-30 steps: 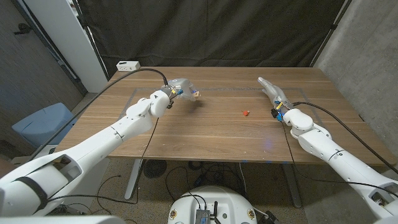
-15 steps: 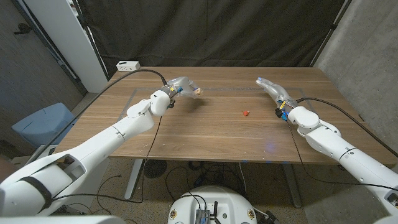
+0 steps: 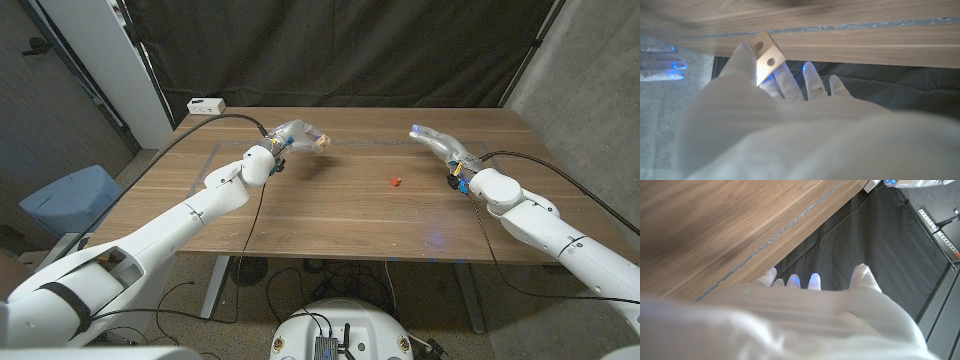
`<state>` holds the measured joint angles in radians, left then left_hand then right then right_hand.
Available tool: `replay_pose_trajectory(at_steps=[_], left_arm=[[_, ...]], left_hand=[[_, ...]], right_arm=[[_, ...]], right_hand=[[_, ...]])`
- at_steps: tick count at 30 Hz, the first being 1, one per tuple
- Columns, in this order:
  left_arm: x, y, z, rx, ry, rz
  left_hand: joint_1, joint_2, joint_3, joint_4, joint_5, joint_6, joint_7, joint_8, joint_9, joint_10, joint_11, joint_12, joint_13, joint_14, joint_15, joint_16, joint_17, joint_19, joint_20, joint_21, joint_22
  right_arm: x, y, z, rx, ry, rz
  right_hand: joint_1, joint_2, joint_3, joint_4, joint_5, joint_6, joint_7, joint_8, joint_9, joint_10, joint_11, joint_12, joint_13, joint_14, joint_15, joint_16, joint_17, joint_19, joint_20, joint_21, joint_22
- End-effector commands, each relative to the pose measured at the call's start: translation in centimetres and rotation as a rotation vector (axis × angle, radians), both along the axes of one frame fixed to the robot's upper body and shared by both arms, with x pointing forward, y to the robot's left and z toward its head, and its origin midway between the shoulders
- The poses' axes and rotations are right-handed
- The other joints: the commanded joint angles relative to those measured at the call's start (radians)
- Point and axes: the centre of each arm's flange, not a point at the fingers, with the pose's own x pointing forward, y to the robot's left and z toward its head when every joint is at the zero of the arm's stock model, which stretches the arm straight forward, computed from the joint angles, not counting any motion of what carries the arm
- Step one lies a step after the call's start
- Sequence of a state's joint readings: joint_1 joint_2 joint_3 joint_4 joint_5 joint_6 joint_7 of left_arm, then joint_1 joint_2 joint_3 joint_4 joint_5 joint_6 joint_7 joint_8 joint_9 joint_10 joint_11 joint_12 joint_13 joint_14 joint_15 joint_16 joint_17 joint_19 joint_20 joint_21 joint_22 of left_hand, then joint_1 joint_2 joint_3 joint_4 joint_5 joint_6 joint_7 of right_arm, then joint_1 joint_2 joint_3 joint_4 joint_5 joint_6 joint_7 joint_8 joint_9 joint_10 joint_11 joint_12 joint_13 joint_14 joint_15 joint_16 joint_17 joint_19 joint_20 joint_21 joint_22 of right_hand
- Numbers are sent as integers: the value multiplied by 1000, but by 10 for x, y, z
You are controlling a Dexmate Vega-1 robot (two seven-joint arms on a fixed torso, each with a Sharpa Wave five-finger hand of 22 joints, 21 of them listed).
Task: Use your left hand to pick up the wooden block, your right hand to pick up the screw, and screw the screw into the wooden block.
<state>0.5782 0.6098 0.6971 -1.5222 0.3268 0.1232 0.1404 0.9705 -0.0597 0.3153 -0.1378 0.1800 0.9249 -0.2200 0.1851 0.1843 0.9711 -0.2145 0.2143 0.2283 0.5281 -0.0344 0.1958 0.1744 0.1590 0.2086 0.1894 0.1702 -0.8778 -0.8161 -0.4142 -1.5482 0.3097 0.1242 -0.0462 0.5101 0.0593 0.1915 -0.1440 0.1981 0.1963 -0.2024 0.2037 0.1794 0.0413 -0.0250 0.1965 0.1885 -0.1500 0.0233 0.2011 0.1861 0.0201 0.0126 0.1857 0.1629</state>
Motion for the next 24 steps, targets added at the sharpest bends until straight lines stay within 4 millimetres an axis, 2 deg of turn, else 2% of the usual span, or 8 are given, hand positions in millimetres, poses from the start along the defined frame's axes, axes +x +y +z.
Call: replay_pose_trajectory(at_steps=[1, 7, 13, 24], left_arm=[[9, -1, 1, -112, 13, -83], [20, -4, -3, -206, 52, -144], [30, -7, -8, -271, 101, -198], [44, -13, -14, -333, 200, -285]], left_hand=[[2, 9, -4, -2, -2, -1, 0, 3, 4, -3, -3, -2, 4, -4, -3, -2, 5, -1, -13, -3, 2], [6, 14, -3, -3, -3, 1, 0, 5, 4, -5, -3, -2, 3, -8, -10, -2, 5, -2, -16, -2, 2], [9, 16, -3, -5, -3, 6, 0, 7, 5, -7, -3, -2, 4, -11, -14, -2, 5, -11, -22, -5, 2], [6, 21, -5, -2, -4, 0, 0, 4, 5, -10, -2, -1, 5, -28, -9, -5, 7, -36, -23, -9, 3]], right_arm=[[-8, 0, 11, -115, -25, 3], [-9, 0, 17, -190, -30, -18], [-11, -3, 19, -244, -37, -52], [-16, -8, 27, -395, -43, -62]], right_hand=[[18, -8, 4, -15, 7, 5, -12, 6, 6, 0, -7, 4, 6, 10, -2, 4, 1, 10, 1, 5, 4], [32, -13, 9, -22, 6, 11, -14, 7, 6, 1, -10, 5, 7, 17, -7, 5, 2, 15, 1, 6, 4], [68, -24, 21, -33, 3, 24, -15, 9, 7, 16, -15, 10, 8, 34, -12, 9, 2, 42, -16, 12, 4], [98, -32, 31, -37, -1, 35, -16, 10, 8, 4, -20, 5, 8, 37, -11, 7, 2, 54, -13, 11, 3]])
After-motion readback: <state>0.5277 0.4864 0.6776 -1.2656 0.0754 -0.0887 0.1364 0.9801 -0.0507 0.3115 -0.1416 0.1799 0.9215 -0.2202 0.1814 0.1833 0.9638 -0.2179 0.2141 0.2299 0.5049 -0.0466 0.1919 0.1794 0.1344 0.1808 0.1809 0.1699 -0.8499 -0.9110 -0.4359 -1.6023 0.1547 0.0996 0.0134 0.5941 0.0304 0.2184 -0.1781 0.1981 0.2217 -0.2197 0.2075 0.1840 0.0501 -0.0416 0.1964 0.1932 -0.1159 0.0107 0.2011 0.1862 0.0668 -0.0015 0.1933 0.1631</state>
